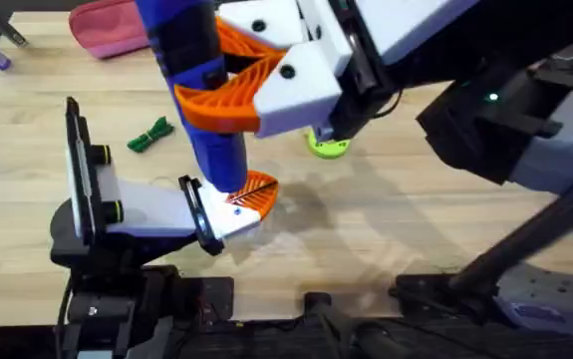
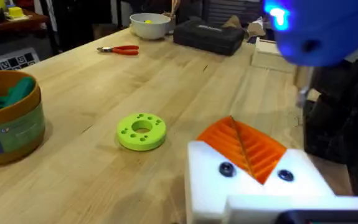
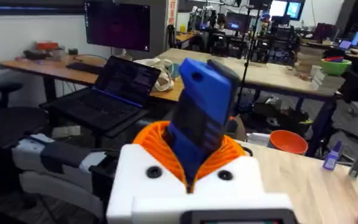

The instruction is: Pick up the gripper from the table and insert it into the empty holder that is missing its gripper. Then pick up a screw, insert it into the mounting hole, and use the screwdriver to tighten it. Finally, clean up the table by picking up the vegetable and placing it into the bucket.

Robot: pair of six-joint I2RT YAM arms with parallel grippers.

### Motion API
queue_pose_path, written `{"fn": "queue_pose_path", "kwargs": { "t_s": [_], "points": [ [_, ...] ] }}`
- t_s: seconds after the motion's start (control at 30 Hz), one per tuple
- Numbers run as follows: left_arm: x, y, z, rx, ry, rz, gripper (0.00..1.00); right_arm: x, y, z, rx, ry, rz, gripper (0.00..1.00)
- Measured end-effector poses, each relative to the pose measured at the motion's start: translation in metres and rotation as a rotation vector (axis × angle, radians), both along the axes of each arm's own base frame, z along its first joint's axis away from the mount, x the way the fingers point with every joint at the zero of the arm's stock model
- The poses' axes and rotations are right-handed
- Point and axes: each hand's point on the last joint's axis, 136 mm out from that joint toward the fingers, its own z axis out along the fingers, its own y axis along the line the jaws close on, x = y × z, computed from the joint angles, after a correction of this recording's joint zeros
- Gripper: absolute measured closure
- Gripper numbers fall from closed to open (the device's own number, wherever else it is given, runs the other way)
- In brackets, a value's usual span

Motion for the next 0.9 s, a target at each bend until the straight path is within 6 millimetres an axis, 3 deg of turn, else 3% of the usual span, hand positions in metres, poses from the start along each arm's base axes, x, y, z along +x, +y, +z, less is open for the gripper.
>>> {"fn": "queue_pose_path", "kwargs": {
  "t_s": [0.9],
  "points": [
    [0.0, 0.0, 0.0, 0.0, 0.0, 0.0, 0.985, 0.013, 0.023, -0.027, -0.02, -0.041, -0.002, 0.994]
  ]
}}
